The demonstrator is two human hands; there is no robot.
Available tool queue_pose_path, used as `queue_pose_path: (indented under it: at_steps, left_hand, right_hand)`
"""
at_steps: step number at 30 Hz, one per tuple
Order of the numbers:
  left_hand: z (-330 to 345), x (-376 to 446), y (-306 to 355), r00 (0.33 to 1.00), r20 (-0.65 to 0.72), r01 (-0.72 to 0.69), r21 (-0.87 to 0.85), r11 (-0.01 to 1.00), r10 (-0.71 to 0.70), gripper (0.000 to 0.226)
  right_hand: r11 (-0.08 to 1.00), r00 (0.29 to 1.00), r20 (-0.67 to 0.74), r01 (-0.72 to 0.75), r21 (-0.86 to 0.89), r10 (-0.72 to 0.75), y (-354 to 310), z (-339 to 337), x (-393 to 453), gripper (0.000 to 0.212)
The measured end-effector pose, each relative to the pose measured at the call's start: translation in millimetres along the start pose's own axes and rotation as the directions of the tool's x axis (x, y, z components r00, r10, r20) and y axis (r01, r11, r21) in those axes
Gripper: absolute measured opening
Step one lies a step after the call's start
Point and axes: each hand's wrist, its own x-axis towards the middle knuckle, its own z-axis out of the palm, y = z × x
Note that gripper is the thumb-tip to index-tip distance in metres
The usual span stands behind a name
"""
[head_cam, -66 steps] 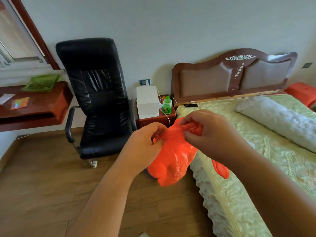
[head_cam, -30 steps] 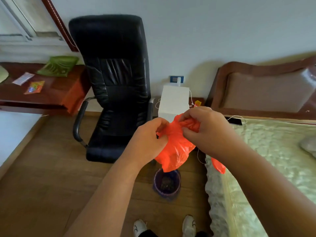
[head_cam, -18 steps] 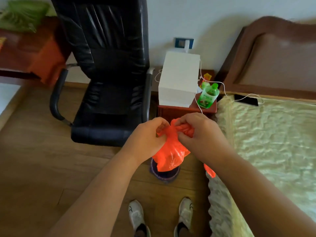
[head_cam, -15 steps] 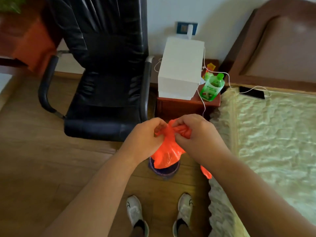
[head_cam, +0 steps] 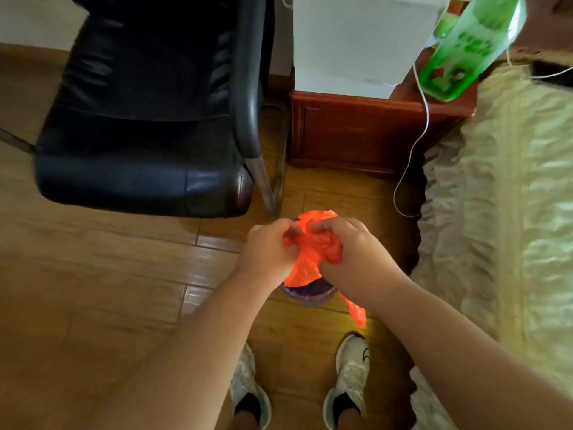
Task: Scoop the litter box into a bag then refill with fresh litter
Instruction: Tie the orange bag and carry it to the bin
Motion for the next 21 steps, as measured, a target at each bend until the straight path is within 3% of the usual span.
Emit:
queue_pose_path:
  at_steps: [7,13,16,19,21]
  left_hand:
    - [78,40,-71,0.993,0.052,0.100,0.056,0.993,-0.103,0.012]
    - [133,71,-119,0.982,0.091,0.161,0.070,0.985,-0.167,0.014]
    - [154,79,-133,0.969,0.173,0.171,0.042,0.984,-0.175,0.030]
    - [166,78,-137,0.961,0.224,0.159,0.029,0.987,-0.161,0.063]
    - [168,73,-134,0.966,0.216,0.129,0.088,0.988,-0.145,0.078]
  right_hand:
    - [0.990,0.990,0.034,-0.135,-0.033,0.136,79,68,54,0.067]
    - [0.978,0.979,0.103,-0.164,-0.129,0.178,138,111,99,0.066]
    - [0.963,0.976,0.088,-0.177,-0.202,0.198,159,126,118,0.063]
    - [0.927,0.967,0.030,-0.233,-0.295,0.253,173,134,130,0.062]
    - [0.934,0.965,0.011,-0.251,-0.254,0.263,175,135,135,0.058]
